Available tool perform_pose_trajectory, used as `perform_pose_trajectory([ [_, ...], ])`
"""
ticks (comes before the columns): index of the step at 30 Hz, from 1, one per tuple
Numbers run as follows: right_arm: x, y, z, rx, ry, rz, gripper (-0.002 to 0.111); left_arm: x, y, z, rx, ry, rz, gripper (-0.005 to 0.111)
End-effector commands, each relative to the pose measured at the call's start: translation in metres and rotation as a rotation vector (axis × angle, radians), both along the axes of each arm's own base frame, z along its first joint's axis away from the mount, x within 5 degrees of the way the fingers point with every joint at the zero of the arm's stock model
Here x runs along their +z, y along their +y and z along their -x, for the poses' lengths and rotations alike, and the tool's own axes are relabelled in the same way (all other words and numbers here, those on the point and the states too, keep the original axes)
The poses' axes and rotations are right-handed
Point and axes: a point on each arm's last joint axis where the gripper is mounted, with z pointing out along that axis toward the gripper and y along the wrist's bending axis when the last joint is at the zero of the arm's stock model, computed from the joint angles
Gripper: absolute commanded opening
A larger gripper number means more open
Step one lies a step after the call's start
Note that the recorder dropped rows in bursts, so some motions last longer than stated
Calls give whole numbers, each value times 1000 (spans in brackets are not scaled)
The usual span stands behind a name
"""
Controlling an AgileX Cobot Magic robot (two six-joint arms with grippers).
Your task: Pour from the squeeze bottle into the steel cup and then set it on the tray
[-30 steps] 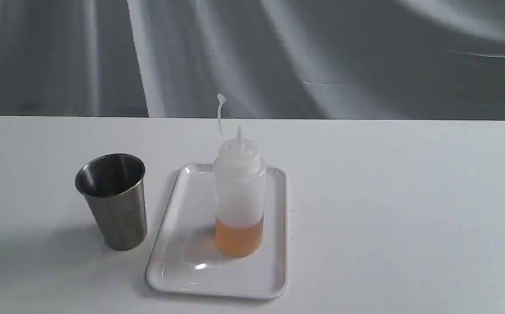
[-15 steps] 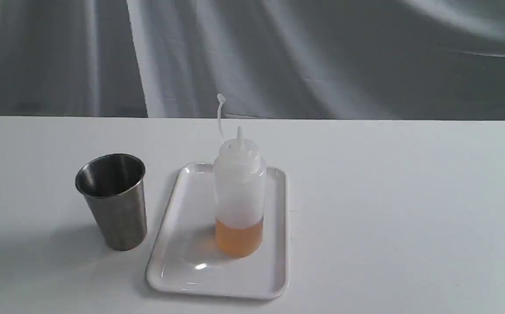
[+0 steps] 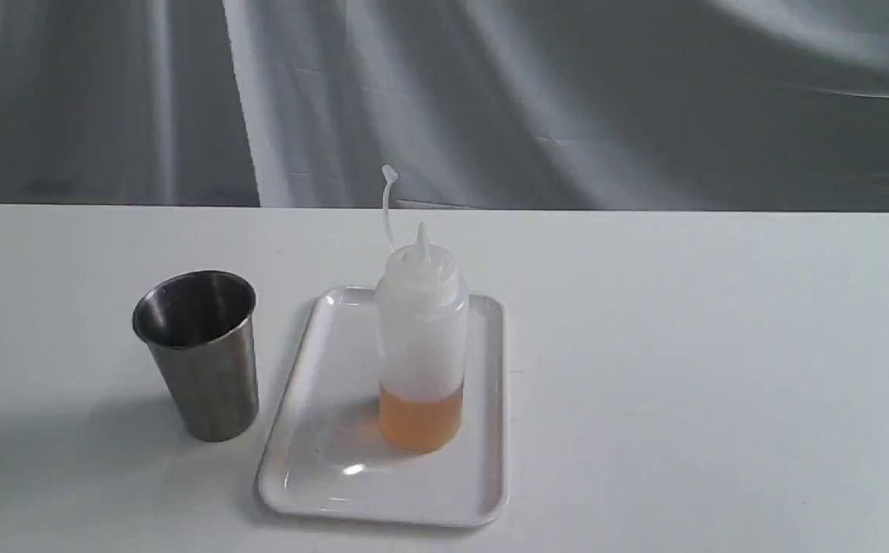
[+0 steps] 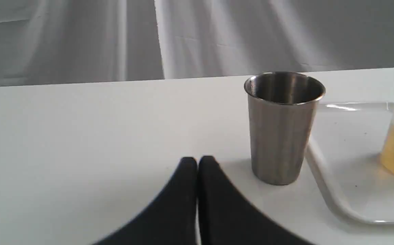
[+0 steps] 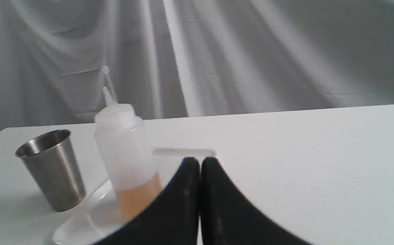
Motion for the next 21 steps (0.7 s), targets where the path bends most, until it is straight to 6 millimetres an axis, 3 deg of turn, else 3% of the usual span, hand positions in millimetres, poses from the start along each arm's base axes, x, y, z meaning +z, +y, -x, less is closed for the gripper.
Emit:
perform_pose_trajectory([
  [1, -1, -4, 0, -64, -3, 13, 0, -1, 0, 0, 2, -6, 4, 0],
  [15, -1, -13, -1, -242, -2, 14, 0, -1, 0, 0, 3, -6, 6, 0],
  [21, -2, -15, -1, -264, -2, 121, 0, -1, 0, 0, 2, -6, 4, 0],
])
